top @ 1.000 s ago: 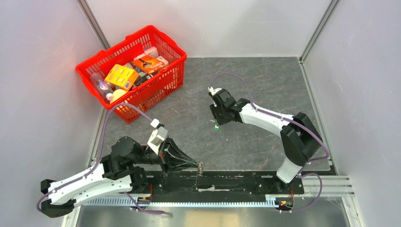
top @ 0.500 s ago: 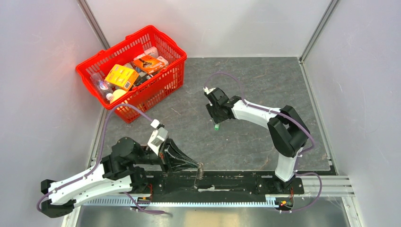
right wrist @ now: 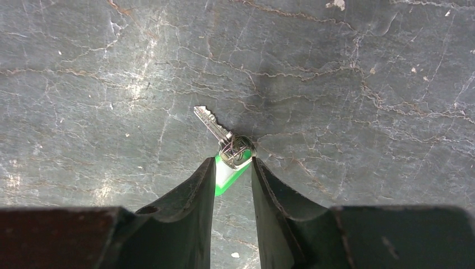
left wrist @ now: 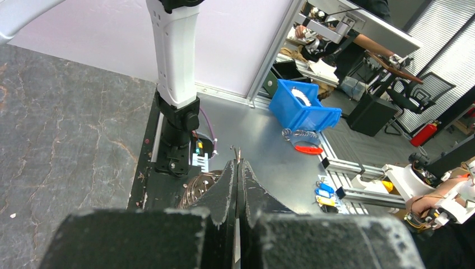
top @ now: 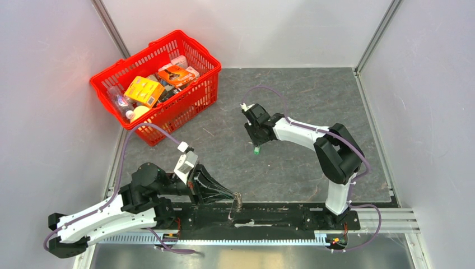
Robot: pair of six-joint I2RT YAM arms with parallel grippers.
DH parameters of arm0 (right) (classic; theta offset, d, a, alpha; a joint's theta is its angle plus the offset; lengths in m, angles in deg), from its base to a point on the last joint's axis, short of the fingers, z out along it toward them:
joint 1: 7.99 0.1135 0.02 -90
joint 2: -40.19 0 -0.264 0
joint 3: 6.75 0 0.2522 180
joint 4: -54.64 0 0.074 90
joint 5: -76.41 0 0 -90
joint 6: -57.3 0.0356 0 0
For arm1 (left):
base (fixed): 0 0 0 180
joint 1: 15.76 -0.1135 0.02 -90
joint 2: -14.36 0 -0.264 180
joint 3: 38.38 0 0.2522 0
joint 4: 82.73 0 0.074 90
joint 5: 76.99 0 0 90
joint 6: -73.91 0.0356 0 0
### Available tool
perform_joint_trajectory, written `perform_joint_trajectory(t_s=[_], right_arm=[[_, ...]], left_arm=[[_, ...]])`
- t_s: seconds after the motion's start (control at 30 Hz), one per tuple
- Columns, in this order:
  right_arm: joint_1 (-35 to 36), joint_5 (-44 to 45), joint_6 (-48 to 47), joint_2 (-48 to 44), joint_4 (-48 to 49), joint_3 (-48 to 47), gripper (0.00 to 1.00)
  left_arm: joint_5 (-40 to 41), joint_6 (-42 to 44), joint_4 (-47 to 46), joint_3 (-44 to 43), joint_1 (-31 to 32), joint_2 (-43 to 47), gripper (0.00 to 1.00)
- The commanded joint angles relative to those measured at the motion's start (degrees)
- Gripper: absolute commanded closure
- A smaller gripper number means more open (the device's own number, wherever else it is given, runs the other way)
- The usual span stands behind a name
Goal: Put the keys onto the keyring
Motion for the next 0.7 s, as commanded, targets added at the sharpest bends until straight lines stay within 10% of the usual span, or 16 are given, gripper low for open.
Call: perform_joint_trajectory(t_s=[0.0,0.67], right_arm=[[-0.16,0.91,-0.79,1.49,0.75,-2.75,0.63],[-0.24,2.14,-1.07,2.62,-0.05,-3.41,0.75]], left_arm=[[-0.45,1.76,-2.15,0.27,0.18,0.79,0.98],[-0.42,2.35,-1.28,-0.21,0.19,0.69,0.98]])
